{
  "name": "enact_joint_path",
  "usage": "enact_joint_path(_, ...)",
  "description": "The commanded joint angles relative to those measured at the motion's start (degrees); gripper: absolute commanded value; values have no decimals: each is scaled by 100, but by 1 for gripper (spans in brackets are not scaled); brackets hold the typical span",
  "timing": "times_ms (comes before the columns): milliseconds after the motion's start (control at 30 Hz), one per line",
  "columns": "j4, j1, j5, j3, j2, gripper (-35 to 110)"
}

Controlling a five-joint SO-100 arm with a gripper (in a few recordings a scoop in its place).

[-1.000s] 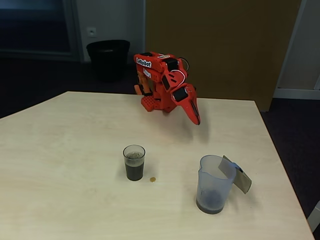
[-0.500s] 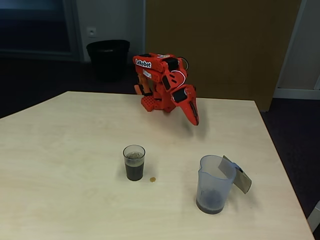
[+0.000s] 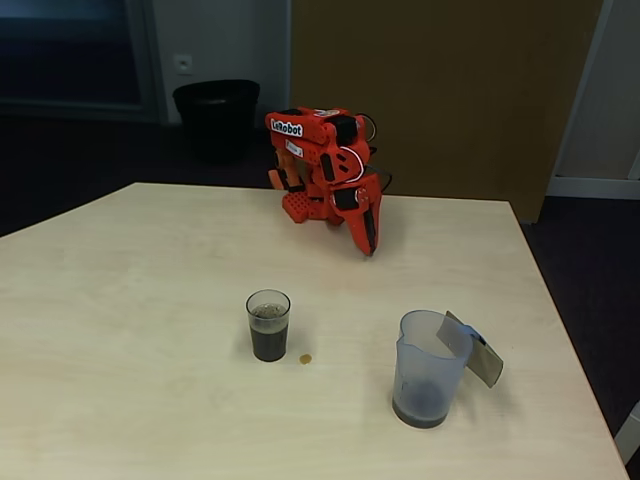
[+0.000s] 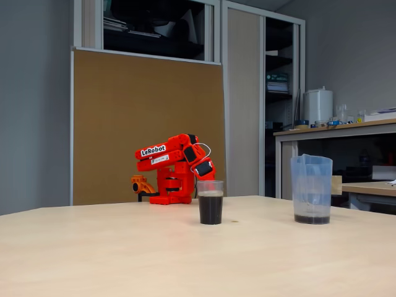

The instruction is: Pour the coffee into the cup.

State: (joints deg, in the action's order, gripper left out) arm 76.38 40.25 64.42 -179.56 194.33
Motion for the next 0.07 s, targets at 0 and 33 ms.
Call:
enact_joint_path(0,114,-35,123,-35,-35,0)
enact_joint_path(33,97,-26,97,-35,-35,1)
